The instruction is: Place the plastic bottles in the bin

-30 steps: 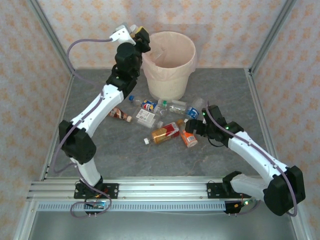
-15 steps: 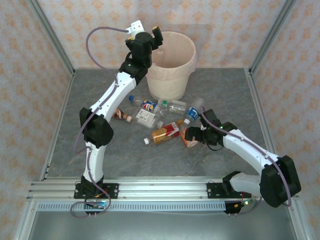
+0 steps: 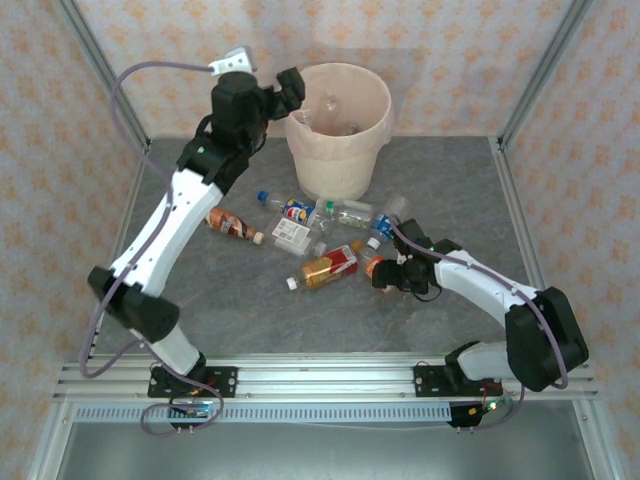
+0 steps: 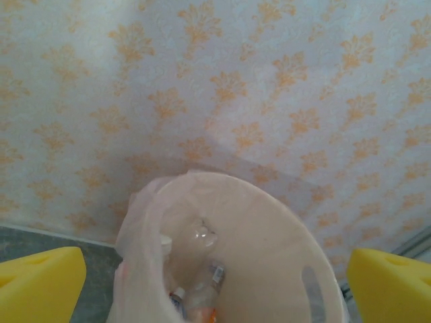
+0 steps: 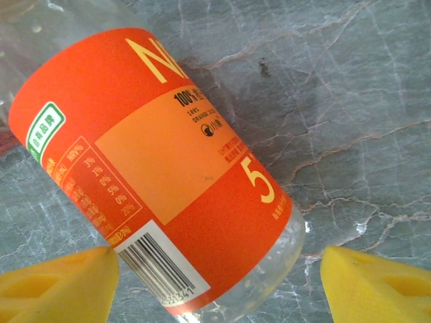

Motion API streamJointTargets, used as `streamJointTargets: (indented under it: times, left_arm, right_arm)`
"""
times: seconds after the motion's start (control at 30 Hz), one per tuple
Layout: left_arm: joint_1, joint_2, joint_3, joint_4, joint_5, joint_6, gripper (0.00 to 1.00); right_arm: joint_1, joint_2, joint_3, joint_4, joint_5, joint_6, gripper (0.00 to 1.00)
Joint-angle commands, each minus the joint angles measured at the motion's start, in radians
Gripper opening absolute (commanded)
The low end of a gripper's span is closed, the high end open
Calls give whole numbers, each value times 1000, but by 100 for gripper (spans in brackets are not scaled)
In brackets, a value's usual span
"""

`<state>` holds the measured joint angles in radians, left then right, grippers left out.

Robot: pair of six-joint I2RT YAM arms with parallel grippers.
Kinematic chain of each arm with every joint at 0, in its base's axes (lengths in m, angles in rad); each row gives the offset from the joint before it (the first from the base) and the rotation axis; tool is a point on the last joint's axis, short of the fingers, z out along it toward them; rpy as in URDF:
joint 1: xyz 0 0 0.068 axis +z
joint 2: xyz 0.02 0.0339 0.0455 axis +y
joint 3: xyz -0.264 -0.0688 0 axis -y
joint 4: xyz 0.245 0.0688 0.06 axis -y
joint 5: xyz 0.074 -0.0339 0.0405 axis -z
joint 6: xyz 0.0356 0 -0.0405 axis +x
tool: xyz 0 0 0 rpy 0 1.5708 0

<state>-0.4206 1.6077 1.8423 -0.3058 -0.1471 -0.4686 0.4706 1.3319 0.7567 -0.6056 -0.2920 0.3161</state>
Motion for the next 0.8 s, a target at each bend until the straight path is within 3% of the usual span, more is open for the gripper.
streamJointTargets:
  times: [0.0, 0.27, 0.53, 0.77]
  left_arm:
    - [10, -83, -144, 24, 55, -56, 100]
    - [13, -304, -452, -55, -27, -164, 100]
    - [57, -506, -684, -210, -207, -249, 100]
    - [99, -624, -809, -237, -237, -295, 100]
  right_arm:
    - [3, 6, 60, -44, -7, -50, 80]
    - [5, -38, 158, -135, 13, -126, 90]
    - [5, 165, 244, -136, 31, -195, 89]
    - [15, 278, 236, -81, 47, -137, 83]
